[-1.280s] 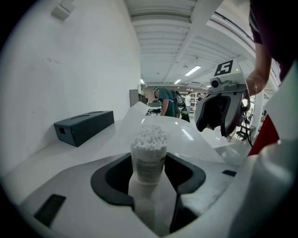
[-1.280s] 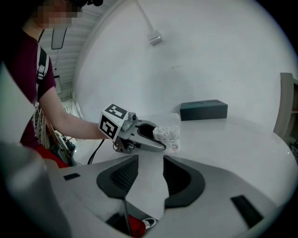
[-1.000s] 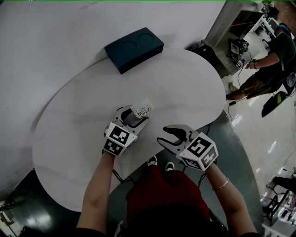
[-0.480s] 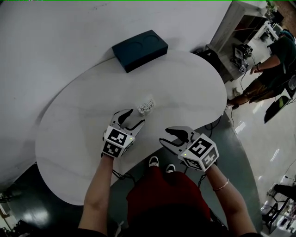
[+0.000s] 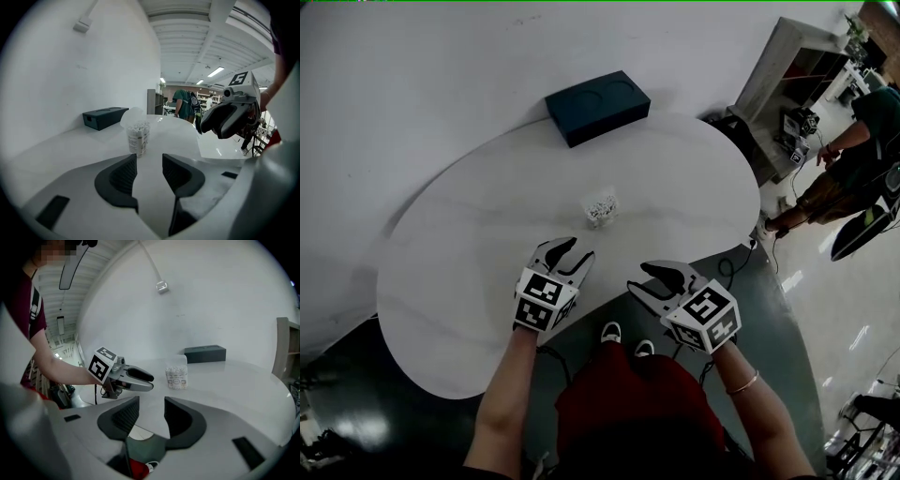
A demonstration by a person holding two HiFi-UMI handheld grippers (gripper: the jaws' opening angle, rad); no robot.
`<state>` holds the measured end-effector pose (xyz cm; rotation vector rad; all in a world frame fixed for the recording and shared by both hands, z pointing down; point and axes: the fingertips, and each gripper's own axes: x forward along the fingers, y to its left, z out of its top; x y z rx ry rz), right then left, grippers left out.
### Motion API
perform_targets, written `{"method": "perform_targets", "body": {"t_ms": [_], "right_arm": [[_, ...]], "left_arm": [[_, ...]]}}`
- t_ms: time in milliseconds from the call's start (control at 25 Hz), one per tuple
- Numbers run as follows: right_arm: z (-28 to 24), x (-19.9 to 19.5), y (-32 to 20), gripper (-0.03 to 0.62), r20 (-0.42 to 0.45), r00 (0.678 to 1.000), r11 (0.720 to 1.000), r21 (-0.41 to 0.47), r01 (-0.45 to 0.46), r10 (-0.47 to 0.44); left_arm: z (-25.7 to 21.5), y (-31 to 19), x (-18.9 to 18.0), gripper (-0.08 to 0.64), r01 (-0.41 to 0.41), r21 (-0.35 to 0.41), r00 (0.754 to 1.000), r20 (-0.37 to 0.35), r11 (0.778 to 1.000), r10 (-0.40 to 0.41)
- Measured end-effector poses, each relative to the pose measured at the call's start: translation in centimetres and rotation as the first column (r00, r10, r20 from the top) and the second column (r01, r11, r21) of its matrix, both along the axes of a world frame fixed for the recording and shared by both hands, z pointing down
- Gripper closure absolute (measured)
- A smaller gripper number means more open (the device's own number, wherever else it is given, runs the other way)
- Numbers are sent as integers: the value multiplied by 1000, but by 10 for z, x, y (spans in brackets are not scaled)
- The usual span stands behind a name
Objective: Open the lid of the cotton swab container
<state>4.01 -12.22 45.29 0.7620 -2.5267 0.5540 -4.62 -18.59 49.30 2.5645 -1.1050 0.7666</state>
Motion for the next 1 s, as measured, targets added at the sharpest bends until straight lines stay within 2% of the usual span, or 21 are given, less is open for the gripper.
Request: {"method": "perform_targets", "body": {"t_ms": [360,600,1000], "right_arm": [[-15,9,14,420,66,997,999,33,-32,29],[-21,15,24,461,98,994,998,42,-47,43],[-26,28,37,526,122,990,995,58,-75,68]], "left_arm": [[-16,29,2,460,92,-3,996,-22,996,-92],[-28,48,5,486,139,14,990,-31,990,-139],[-48,76,16,507,233,19,966,-120,972,-229]]}}
